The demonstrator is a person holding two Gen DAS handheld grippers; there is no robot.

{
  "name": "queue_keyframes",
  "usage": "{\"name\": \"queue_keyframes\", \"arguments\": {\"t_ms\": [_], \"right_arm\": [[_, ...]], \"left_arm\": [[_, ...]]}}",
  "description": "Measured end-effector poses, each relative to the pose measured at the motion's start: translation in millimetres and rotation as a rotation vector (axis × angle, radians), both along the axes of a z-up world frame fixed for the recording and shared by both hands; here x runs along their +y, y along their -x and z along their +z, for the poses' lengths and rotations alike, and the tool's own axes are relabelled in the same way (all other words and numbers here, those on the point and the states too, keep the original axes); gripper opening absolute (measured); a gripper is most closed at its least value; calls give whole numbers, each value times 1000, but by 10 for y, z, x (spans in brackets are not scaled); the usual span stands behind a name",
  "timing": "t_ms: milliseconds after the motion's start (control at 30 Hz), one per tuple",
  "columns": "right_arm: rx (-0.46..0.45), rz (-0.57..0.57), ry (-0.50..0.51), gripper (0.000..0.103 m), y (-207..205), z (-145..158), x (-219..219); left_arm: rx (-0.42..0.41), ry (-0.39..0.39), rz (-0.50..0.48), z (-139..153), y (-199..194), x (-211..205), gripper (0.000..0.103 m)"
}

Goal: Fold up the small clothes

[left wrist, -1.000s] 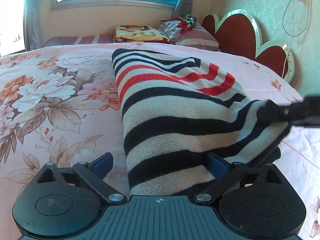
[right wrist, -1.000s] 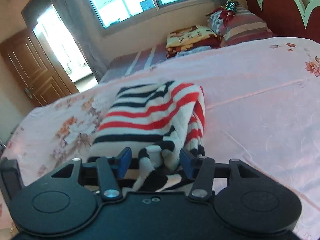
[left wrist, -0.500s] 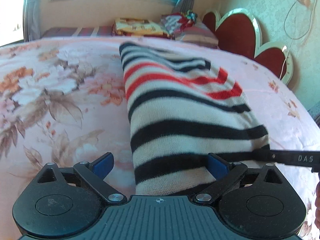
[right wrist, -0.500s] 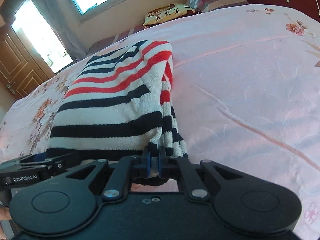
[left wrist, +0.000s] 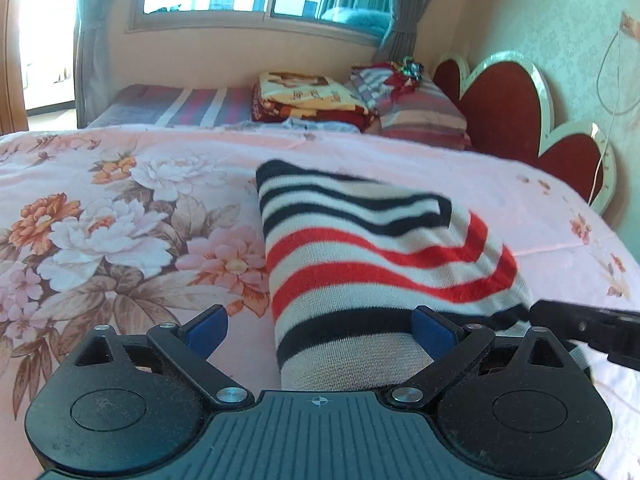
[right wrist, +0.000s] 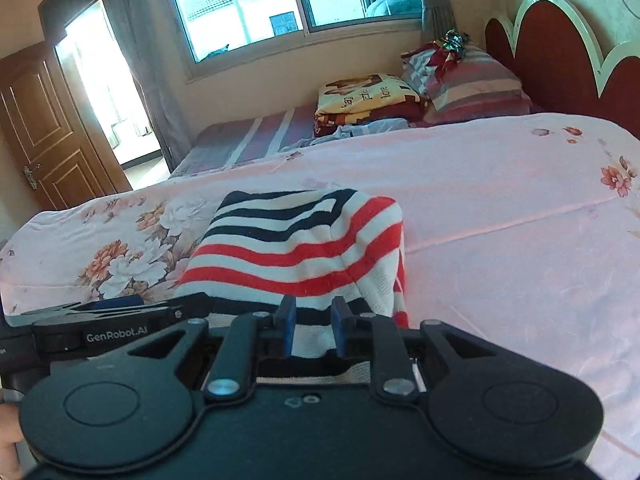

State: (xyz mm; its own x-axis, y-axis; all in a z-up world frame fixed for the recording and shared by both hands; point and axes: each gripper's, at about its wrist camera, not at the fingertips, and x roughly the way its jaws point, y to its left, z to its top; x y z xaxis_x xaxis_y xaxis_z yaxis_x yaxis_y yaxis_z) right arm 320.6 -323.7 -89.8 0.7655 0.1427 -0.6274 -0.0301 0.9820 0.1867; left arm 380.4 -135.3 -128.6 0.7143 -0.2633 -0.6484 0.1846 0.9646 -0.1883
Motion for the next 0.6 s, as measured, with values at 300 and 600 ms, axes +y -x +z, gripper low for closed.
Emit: {"name": "queue_keyframes", "arguments": {"t_ms": [300, 600], "right_arm": [[81, 40, 171, 14, -19, -375, -47], [0, 2, 48, 21, -370, -44, -76]], "left_arm": [[77, 80, -2, -215, -70, 4, 98], [45, 60, 81, -23, -511, 33, 98]]}}
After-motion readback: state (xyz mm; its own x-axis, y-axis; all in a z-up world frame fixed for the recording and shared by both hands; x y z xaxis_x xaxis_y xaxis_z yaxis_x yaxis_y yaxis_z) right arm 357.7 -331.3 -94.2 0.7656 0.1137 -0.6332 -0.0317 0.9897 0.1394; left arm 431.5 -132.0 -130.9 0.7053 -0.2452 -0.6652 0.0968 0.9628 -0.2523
